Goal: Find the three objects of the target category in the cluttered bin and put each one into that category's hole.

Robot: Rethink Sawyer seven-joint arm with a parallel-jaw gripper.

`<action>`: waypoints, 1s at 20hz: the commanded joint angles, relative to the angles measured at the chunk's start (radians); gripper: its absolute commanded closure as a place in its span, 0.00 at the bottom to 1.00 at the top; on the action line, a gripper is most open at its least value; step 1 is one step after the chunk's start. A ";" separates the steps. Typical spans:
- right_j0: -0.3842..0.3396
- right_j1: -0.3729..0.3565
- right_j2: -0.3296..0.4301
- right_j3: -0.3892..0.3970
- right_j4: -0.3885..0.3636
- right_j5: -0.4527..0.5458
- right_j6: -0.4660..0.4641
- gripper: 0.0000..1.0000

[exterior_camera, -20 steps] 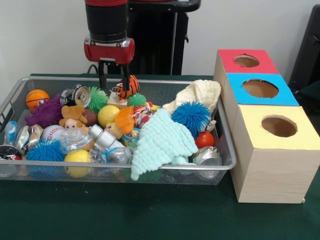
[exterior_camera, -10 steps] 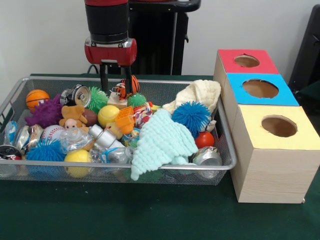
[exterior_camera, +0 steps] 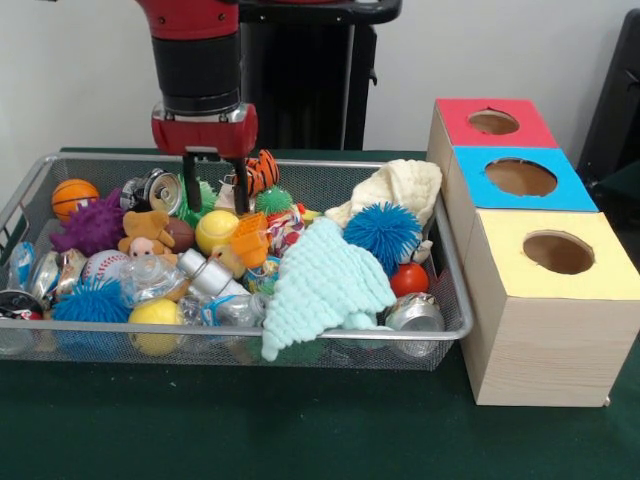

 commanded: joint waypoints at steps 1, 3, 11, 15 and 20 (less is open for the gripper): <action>-0.026 0.060 0.037 -0.098 -0.099 0.130 -0.290 0.00; -0.036 0.047 0.036 -0.073 -0.108 0.125 -0.289 0.00; -0.057 0.147 -0.002 -0.069 -0.222 0.038 -0.251 0.00; -0.051 0.212 -0.023 -0.100 -0.293 -0.001 -0.217 0.00; -0.041 0.312 -0.056 -0.162 -0.384 -0.053 -0.178 0.00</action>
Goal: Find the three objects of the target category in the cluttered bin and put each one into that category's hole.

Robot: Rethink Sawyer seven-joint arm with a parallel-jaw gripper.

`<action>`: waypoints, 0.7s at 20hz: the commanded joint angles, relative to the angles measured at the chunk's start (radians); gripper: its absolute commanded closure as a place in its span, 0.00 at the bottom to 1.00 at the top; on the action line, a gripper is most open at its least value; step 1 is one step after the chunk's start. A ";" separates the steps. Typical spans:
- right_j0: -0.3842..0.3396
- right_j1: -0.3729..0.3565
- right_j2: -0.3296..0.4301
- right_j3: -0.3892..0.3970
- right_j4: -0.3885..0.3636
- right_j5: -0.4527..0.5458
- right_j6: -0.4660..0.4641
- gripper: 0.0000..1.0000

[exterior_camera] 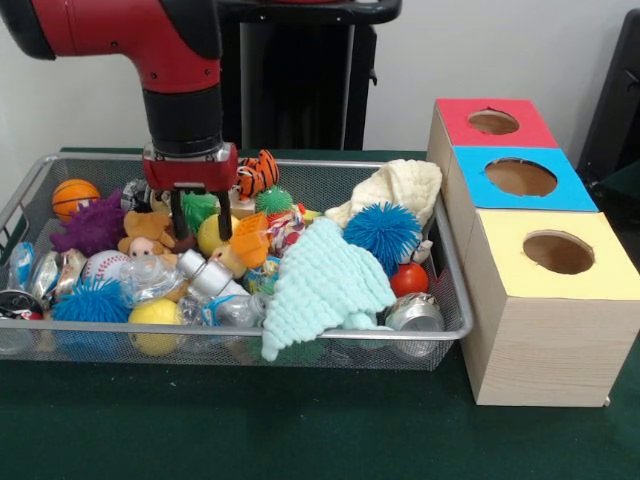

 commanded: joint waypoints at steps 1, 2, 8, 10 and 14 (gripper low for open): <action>0.004 0.208 -0.061 -0.151 -0.199 -0.027 -0.178 0.00; 0.006 0.205 -0.069 -0.150 -0.200 -0.031 -0.176 0.00; 0.018 0.105 -0.111 -0.071 -0.172 -0.004 -0.152 0.00; 0.012 0.055 -0.122 -0.037 -0.154 0.018 -0.155 0.00; -0.012 -0.030 -0.125 0.007 -0.118 0.063 -0.190 0.00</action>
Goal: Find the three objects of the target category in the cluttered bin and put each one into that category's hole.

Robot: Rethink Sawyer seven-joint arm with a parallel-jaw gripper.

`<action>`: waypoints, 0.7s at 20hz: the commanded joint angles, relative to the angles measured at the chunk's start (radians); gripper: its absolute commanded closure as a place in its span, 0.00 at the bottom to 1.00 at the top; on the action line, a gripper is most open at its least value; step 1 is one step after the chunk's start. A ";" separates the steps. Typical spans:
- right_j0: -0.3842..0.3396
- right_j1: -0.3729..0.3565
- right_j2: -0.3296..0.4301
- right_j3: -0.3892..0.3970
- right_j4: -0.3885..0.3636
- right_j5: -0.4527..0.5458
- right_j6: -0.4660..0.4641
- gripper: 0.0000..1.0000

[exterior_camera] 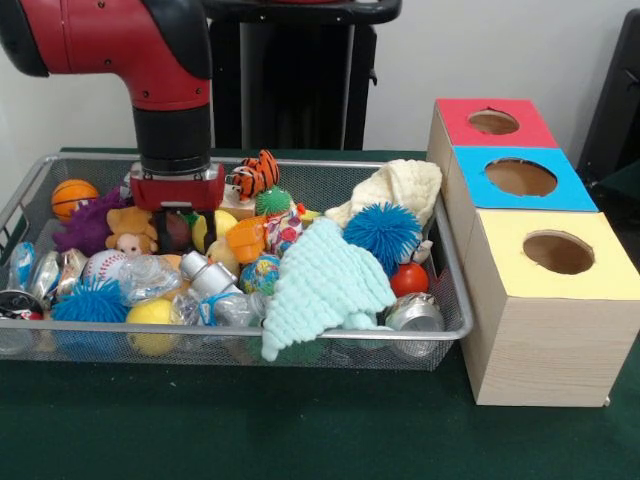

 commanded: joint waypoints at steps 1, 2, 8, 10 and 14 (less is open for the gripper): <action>-0.033 -0.078 -0.075 0.049 -0.044 0.168 -0.204 0.00; -0.037 -0.081 -0.073 0.047 -0.042 0.175 -0.213 0.00; -0.078 -0.077 -0.033 0.037 -0.032 0.187 -0.264 1.00; -0.076 -0.080 -0.031 0.034 -0.035 0.191 -0.257 1.00; -0.066 -0.082 -0.036 0.034 -0.045 0.199 -0.236 1.00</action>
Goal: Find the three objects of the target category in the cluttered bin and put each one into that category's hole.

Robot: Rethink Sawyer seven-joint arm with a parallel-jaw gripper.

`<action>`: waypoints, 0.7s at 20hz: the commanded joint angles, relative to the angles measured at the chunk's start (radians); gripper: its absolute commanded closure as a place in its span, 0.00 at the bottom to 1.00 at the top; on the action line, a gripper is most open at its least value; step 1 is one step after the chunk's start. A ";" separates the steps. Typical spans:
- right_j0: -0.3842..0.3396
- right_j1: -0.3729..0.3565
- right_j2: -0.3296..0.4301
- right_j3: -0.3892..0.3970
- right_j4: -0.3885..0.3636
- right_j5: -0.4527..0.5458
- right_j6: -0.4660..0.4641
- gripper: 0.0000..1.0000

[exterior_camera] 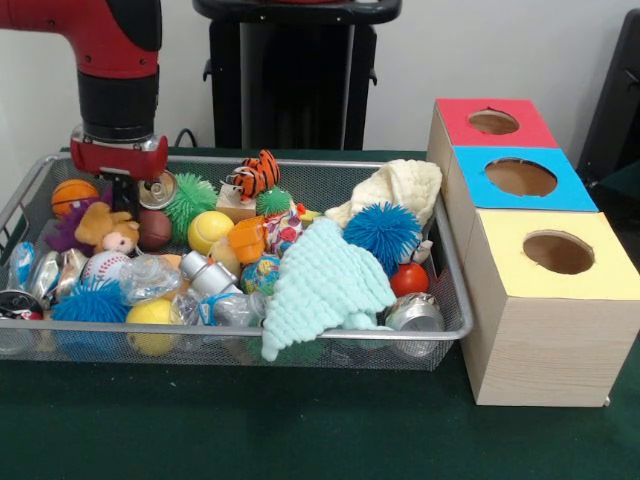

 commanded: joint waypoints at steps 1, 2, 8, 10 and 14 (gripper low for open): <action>-0.006 -0.003 0.007 0.019 -0.038 0.125 -0.240 1.00; -0.008 -0.005 0.011 0.021 -0.035 0.128 -0.242 1.00; 0.010 -0.027 0.019 0.030 -0.017 0.149 -0.227 1.00; 0.015 -0.006 0.016 0.016 -0.028 0.140 -0.218 1.00; -0.003 0.013 0.046 0.012 -0.035 0.108 -0.234 0.00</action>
